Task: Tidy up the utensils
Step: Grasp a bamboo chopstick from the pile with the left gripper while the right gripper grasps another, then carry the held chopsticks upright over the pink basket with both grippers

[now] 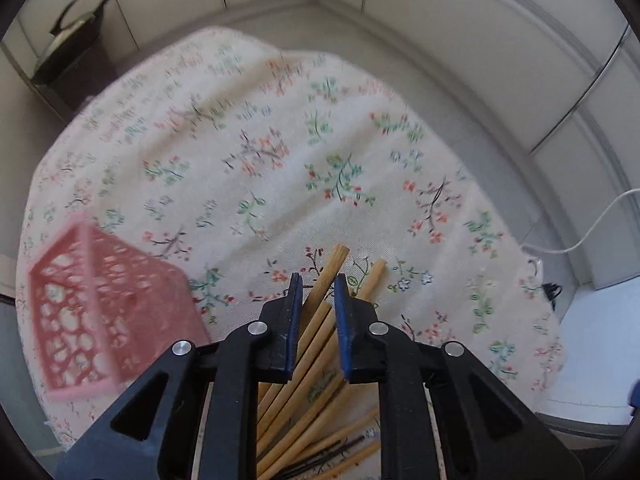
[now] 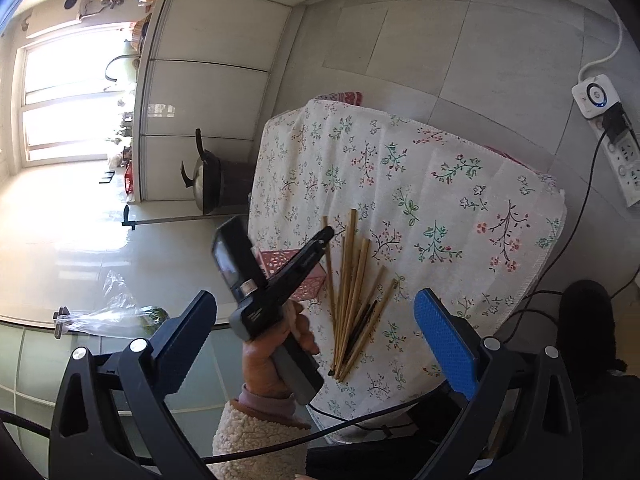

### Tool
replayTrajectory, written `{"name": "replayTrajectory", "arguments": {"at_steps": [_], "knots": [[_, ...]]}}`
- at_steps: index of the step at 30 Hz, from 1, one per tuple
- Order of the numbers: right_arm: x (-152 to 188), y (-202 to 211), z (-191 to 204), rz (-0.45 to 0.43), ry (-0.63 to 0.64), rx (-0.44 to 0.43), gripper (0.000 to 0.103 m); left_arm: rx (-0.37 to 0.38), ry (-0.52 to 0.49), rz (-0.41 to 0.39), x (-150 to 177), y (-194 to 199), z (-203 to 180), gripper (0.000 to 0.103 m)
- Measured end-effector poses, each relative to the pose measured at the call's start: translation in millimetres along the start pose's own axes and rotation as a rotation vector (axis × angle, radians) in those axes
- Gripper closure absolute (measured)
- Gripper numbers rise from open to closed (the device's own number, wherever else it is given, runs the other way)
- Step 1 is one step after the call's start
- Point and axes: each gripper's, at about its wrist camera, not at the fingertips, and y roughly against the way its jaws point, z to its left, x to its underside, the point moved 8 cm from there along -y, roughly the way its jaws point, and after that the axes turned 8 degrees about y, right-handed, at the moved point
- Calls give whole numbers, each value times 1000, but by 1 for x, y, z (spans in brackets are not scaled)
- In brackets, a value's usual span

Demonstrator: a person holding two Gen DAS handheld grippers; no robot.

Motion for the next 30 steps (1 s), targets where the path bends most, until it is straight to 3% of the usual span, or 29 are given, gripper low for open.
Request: {"name": "replayTrajectory", "arguments": {"at_steps": [4,7,12,16,18,21,30], "knots": [[10,-23,-6,60,-23,11,7,69,-5,-142,6,67,-10,88],[21,-45,-9,96,-14,68,8,125,-9,-229,14,113,-8,88],[45,-90,-27,161,-62,164,24,176,-58,-354,50,168,11,90],[61,-127,-40,235,-72,252,46,232,-107,-457,64,204,24,94],[62,-138,-44,228,-70,292,63,273,-107,-508,68,222,35,96],[56,-149,-46,186,-84,323,78,330,-76,-575,67,241,49,96],[60,-177,-50,146,-99,443,80,439,-13,-687,65,285,68,97]]}}
